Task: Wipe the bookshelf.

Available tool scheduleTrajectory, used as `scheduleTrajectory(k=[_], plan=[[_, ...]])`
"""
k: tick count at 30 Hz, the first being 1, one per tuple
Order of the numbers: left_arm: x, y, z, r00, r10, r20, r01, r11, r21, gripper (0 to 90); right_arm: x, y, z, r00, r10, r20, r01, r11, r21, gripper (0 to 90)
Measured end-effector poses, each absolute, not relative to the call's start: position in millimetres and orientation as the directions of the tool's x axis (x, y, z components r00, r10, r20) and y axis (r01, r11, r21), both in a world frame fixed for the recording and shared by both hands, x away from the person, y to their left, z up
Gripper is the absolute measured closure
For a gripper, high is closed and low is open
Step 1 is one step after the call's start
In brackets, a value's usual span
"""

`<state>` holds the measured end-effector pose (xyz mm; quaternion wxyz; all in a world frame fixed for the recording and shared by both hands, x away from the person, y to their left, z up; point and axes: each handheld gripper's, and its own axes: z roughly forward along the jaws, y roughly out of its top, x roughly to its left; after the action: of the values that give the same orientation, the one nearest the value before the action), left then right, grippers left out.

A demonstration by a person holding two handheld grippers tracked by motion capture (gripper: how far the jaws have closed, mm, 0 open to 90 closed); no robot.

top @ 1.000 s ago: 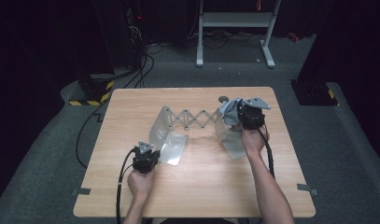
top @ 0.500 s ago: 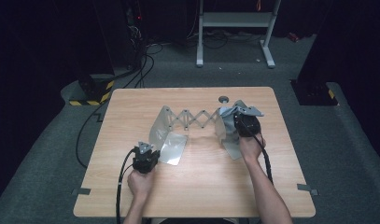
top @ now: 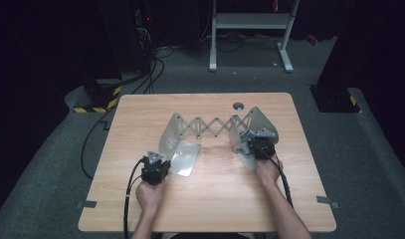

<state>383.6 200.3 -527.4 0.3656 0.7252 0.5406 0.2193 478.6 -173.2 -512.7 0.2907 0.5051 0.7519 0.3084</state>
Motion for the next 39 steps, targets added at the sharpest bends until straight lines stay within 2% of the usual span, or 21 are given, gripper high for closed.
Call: scheduleTrajectory(k=[29,39], plan=[[383.8,200.6,-527.5,0.319,0.944,-0.083,0.625,-0.143,0.767,88.5,420.4,-215.4,-514.2,-0.312,0.943,-0.115,0.57,0.283,0.772,85.9],[383.7,200.6,-527.5,0.319,0.944,-0.082,0.625,-0.144,0.767,88.5,409.8,-225.2,-492.0,-0.292,0.95,-0.106,0.516,0.25,0.82,85.8]])
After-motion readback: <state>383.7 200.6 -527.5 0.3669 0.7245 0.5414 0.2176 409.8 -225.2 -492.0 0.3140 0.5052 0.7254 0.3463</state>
